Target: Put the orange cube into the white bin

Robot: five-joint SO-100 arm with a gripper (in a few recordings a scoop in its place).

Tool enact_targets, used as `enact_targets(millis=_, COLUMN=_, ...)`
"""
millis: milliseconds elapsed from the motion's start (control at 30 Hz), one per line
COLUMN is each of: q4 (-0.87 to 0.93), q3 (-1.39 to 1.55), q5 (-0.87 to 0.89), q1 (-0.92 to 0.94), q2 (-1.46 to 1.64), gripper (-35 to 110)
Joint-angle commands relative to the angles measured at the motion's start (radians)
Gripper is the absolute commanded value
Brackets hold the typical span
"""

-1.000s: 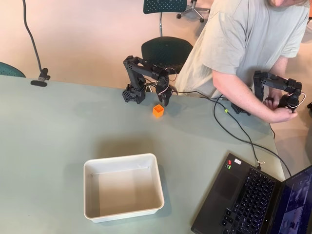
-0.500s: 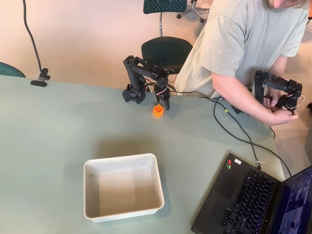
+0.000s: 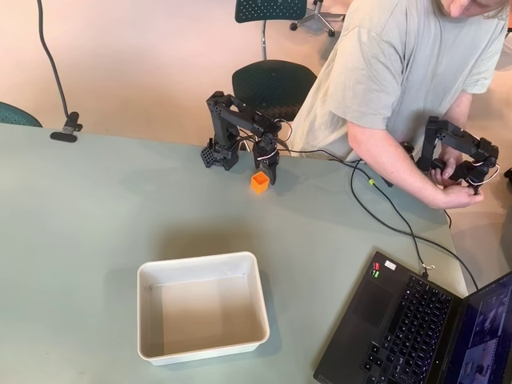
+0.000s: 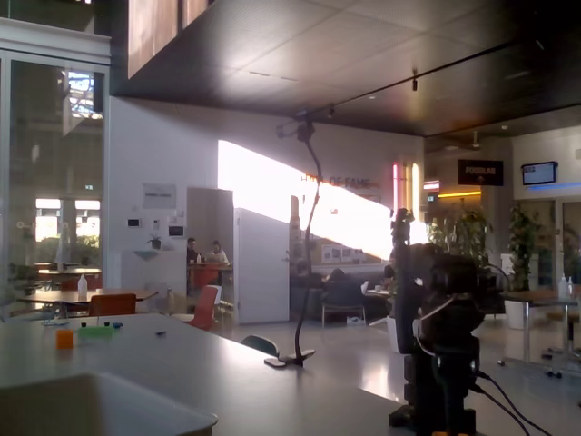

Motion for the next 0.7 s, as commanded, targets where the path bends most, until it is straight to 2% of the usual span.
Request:
enact_targets(millis=0, q4=-0.005, q3=-0.002, q5=0.026, q1=0.029, q2=-0.048, gripper=51)
enact_targets(millis=667, q4=-0.129, q3=0.091, q5=0.066, q1=0.015, q2=-0.066, gripper=50)
